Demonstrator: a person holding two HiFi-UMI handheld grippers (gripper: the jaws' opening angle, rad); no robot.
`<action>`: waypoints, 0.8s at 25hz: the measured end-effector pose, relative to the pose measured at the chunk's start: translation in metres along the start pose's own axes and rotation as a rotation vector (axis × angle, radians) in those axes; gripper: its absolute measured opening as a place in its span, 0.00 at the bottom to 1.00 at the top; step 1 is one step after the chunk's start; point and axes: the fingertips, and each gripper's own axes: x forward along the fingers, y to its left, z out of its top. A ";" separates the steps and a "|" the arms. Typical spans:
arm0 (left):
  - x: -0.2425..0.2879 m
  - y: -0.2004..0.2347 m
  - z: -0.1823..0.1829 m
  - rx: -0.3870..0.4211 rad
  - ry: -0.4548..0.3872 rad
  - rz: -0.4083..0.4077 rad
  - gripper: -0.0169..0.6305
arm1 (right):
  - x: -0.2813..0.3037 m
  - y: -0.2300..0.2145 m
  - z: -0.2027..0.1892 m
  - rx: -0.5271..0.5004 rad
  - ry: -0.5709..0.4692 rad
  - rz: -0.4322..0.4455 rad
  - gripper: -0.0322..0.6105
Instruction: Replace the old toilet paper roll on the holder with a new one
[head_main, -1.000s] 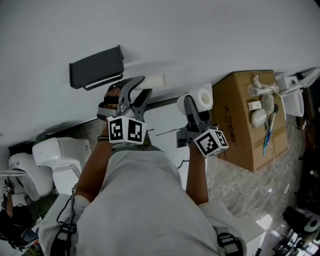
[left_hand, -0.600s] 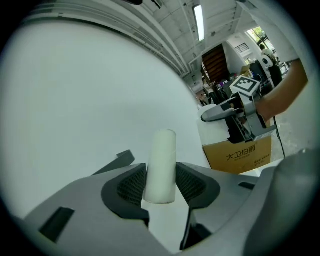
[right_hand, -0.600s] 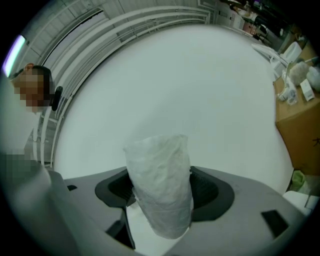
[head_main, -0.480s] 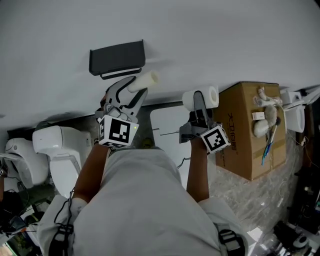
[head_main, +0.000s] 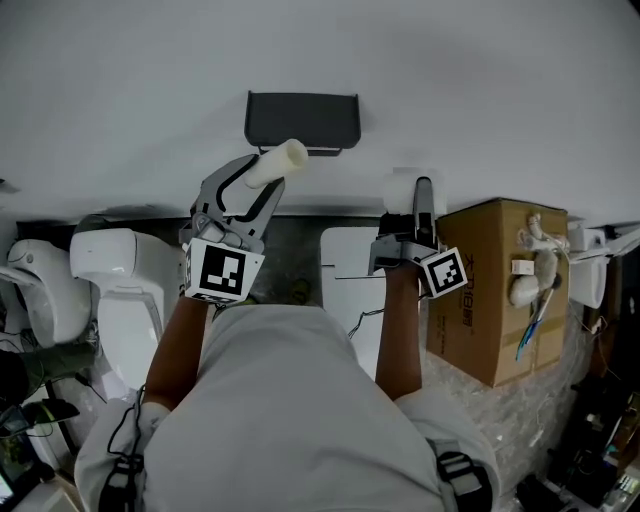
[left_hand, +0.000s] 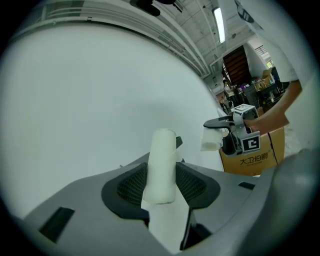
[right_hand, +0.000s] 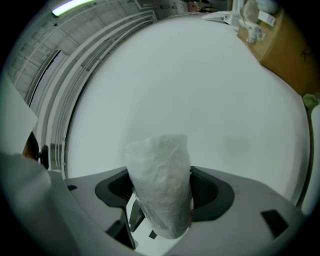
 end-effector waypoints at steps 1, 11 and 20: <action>-0.005 0.008 -0.001 0.000 -0.002 0.013 0.35 | 0.005 0.000 -0.004 0.031 -0.008 0.005 0.57; -0.058 0.071 -0.035 -0.024 0.067 0.148 0.35 | 0.050 -0.004 -0.049 0.184 -0.010 0.020 0.57; -0.094 0.092 -0.052 -0.023 0.127 0.232 0.35 | 0.075 -0.006 -0.082 0.243 0.024 0.028 0.57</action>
